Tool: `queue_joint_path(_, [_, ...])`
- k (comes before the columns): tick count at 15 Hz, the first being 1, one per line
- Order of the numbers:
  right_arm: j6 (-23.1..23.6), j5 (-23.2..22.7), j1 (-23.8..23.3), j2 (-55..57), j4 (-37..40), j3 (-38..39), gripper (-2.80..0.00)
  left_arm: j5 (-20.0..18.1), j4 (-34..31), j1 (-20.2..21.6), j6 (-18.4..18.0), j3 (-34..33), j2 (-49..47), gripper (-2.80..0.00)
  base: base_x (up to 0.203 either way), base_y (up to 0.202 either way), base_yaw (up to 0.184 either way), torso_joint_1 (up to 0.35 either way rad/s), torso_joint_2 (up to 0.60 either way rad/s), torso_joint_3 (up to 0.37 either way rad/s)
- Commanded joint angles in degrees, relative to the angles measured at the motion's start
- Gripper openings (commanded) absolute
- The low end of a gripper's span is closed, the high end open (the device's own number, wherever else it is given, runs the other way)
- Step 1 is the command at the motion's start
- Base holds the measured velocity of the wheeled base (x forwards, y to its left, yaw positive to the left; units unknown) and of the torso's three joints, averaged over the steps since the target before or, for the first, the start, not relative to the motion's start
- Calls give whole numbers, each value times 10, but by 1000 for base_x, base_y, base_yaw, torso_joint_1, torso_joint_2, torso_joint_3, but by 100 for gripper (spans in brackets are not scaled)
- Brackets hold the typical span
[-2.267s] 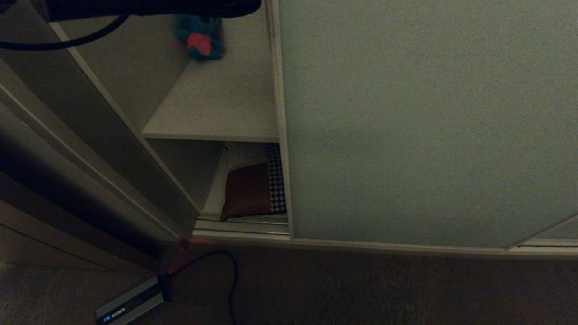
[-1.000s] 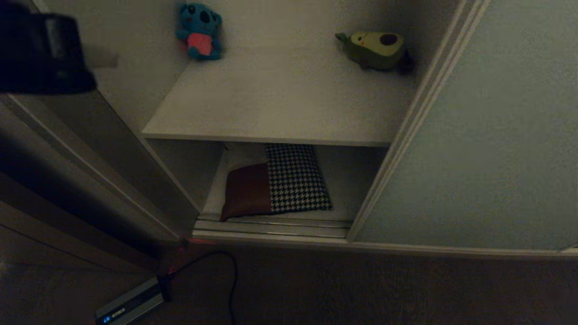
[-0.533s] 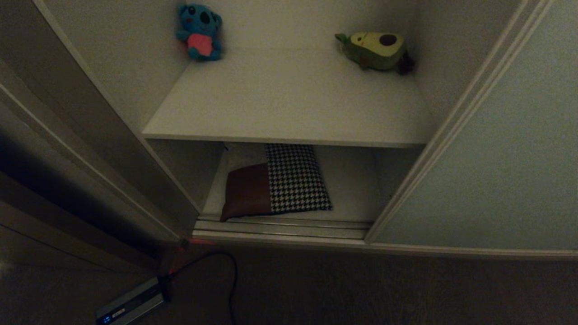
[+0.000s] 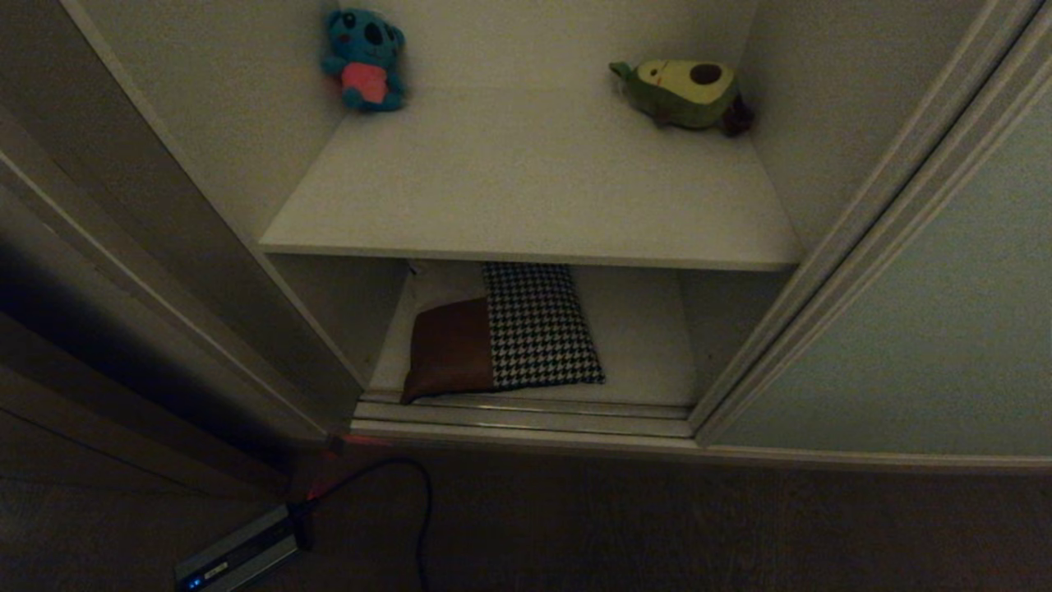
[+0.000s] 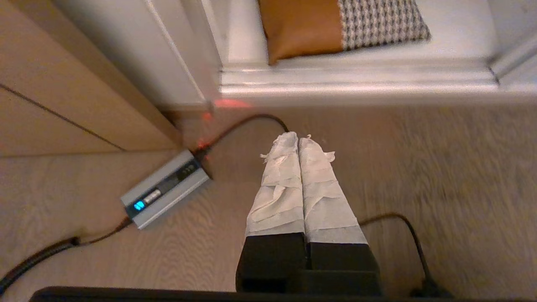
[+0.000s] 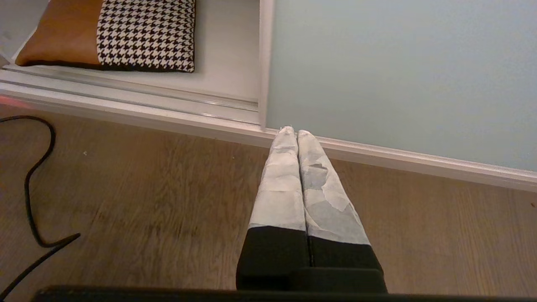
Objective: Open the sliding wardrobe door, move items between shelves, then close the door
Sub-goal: Open the door
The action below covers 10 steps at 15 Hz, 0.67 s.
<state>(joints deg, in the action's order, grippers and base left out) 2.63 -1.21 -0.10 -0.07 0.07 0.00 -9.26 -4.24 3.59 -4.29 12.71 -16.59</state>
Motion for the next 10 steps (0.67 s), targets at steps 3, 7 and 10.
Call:
queue_joint_path(3, [0, 0, 0, 0, 0, 2, -280, 37, 18, -49, 3, -33, 36, -280, 0, 0, 0, 0, 0, 0])
queue_joint_path(7, [0, 0, 0, 0, 0, 2, -280, 11, -29, -47, 16, -76, 168, -280, 0, 0, 0, 0, 0, 0])
queue_joint_path(10, [0, 0, 0, 0, 0, 2, -280, 85, -38, -46, 51, -82, 167, -280, 0, 0, 0, 0, 0, 0])
